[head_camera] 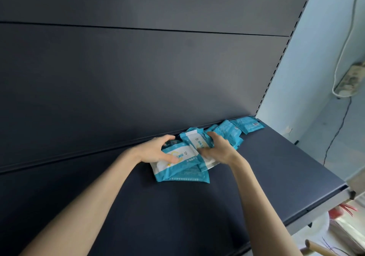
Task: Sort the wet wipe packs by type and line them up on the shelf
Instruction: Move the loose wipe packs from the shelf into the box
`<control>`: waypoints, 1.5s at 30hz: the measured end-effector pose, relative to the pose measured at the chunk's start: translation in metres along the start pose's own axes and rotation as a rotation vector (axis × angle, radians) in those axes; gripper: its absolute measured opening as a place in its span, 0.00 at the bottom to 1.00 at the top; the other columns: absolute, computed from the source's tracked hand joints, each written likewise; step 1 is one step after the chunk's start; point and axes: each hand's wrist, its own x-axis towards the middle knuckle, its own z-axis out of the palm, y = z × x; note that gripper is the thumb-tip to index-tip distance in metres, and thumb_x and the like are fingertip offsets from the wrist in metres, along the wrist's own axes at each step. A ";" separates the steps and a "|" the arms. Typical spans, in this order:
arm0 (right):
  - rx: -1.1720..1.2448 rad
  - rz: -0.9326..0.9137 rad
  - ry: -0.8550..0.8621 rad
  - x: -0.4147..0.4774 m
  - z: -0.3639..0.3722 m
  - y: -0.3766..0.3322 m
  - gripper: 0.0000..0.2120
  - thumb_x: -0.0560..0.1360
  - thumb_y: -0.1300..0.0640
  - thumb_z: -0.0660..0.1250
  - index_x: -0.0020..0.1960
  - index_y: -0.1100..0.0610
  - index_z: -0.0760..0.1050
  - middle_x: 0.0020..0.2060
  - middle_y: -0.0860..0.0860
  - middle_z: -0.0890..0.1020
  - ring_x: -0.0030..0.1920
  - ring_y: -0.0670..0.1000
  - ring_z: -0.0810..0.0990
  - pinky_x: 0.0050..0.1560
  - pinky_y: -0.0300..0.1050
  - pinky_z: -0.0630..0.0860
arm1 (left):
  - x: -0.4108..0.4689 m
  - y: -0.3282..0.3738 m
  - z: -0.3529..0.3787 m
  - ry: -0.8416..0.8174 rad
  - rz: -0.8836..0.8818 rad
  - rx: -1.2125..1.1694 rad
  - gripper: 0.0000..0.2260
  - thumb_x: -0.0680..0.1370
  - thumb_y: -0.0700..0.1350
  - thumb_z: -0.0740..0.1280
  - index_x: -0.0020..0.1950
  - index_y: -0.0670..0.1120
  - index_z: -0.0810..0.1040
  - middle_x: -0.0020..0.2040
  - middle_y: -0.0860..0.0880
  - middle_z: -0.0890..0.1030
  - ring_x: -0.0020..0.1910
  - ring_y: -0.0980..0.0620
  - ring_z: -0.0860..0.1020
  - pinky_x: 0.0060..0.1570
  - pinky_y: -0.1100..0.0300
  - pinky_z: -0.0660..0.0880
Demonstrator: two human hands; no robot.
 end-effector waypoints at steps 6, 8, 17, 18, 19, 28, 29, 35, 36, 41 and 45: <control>-0.159 0.065 -0.025 -0.003 -0.009 -0.007 0.25 0.67 0.39 0.72 0.53 0.55 0.69 0.52 0.52 0.70 0.60 0.57 0.66 0.61 0.51 0.66 | 0.003 0.003 -0.007 -0.004 -0.064 0.146 0.47 0.64 0.59 0.77 0.76 0.47 0.58 0.65 0.53 0.64 0.66 0.53 0.66 0.66 0.56 0.66; -0.115 0.032 -0.018 -0.002 -0.006 -0.006 0.30 0.66 0.40 0.73 0.59 0.56 0.70 0.53 0.51 0.70 0.60 0.56 0.66 0.62 0.52 0.67 | 0.002 0.004 -0.010 -0.016 -0.105 0.233 0.49 0.59 0.66 0.76 0.74 0.48 0.61 0.62 0.54 0.64 0.66 0.52 0.65 0.67 0.54 0.65; 0.554 -0.058 0.114 -0.014 0.012 -0.001 0.25 0.65 0.62 0.78 0.54 0.56 0.66 0.50 0.52 0.80 0.47 0.51 0.81 0.48 0.51 0.80 | -0.011 0.002 -0.009 0.101 -0.105 0.079 0.36 0.55 0.60 0.80 0.54 0.52 0.67 0.55 0.54 0.74 0.53 0.55 0.75 0.55 0.54 0.75; 0.586 -0.074 0.138 -0.016 0.013 0.001 0.24 0.65 0.62 0.77 0.54 0.56 0.68 0.51 0.54 0.81 0.47 0.52 0.82 0.49 0.54 0.80 | -0.015 0.003 -0.010 0.131 -0.094 0.037 0.33 0.58 0.54 0.81 0.55 0.50 0.68 0.54 0.54 0.76 0.51 0.55 0.76 0.53 0.55 0.76; 0.602 -0.089 0.151 -0.018 0.011 0.002 0.22 0.65 0.62 0.77 0.53 0.57 0.70 0.50 0.54 0.82 0.47 0.53 0.83 0.49 0.54 0.80 | -0.018 0.004 -0.011 0.161 -0.089 0.011 0.29 0.60 0.51 0.81 0.55 0.48 0.71 0.52 0.53 0.78 0.49 0.55 0.79 0.49 0.56 0.77; 0.863 -0.236 0.156 -0.108 -0.008 -0.019 0.14 0.71 0.65 0.72 0.55 0.58 0.74 0.45 0.49 0.83 0.40 0.43 0.82 0.36 0.35 0.76 | -0.114 0.032 0.024 0.665 0.064 -0.537 0.07 0.72 0.45 0.73 0.47 0.45 0.78 0.41 0.51 0.84 0.40 0.54 0.82 0.35 0.65 0.75; 0.898 -0.245 0.158 -0.126 -0.007 -0.020 0.14 0.72 0.64 0.71 0.55 0.57 0.74 0.46 0.50 0.84 0.42 0.46 0.83 0.37 0.37 0.77 | -0.130 0.040 0.035 0.661 0.091 -0.638 0.07 0.73 0.44 0.72 0.49 0.46 0.78 0.42 0.52 0.85 0.41 0.55 0.83 0.36 0.65 0.76; 1.020 -0.193 0.291 -0.245 0.021 0.003 0.14 0.71 0.60 0.73 0.54 0.53 0.73 0.43 0.49 0.83 0.41 0.48 0.83 0.37 0.40 0.78 | -0.207 0.063 0.123 0.565 0.211 -1.033 0.14 0.71 0.49 0.69 0.56 0.49 0.78 0.50 0.50 0.84 0.49 0.53 0.82 0.48 0.56 0.75; 1.042 -0.158 0.311 -0.265 0.030 0.011 0.14 0.71 0.59 0.72 0.54 0.52 0.73 0.44 0.48 0.83 0.43 0.48 0.83 0.41 0.42 0.79 | -0.217 0.063 0.139 0.544 0.203 -1.065 0.15 0.71 0.50 0.67 0.57 0.51 0.77 0.50 0.51 0.84 0.50 0.54 0.82 0.50 0.54 0.75; 1.121 0.024 0.386 -0.368 0.071 0.052 0.14 0.73 0.63 0.68 0.56 0.54 0.72 0.46 0.50 0.84 0.46 0.46 0.83 0.40 0.38 0.79 | -0.253 0.065 0.226 0.356 0.129 -0.983 0.21 0.69 0.53 0.69 0.61 0.54 0.75 0.53 0.55 0.83 0.54 0.56 0.80 0.57 0.53 0.74; 1.064 0.195 0.514 -0.442 0.085 0.099 0.14 0.73 0.62 0.69 0.57 0.55 0.71 0.48 0.51 0.81 0.45 0.44 0.83 0.40 0.37 0.78 | -0.273 0.084 0.292 0.163 0.084 -0.929 0.20 0.67 0.49 0.72 0.57 0.50 0.74 0.50 0.52 0.84 0.49 0.54 0.82 0.53 0.53 0.76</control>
